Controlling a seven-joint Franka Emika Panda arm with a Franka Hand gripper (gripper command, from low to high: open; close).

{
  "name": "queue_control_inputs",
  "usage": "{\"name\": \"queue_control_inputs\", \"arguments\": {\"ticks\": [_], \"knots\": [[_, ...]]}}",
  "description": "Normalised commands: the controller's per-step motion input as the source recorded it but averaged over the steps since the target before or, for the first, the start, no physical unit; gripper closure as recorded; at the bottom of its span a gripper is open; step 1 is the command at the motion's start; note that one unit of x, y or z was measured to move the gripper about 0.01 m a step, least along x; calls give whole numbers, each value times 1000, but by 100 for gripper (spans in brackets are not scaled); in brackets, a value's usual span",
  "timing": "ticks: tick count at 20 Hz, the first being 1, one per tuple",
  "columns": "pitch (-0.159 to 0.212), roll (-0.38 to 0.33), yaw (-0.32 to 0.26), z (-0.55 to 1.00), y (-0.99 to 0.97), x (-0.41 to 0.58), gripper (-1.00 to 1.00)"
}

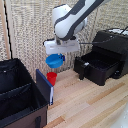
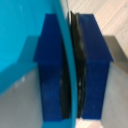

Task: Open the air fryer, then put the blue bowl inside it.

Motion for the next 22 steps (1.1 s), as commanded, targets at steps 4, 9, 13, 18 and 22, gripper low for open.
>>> {"name": "queue_control_inputs", "arguments": {"ticks": [4, 9, 13, 18, 22], "knots": [[-3, 47, -133, 446, -627, 283, 100], [-8, 63, -103, 325, -772, 88, 100], [-6, 13, -153, 214, -755, 0, 100], [-24, 1, -225, 126, -592, 0, 100], [-27, 0, -256, 106, -517, 0, 100]]}}
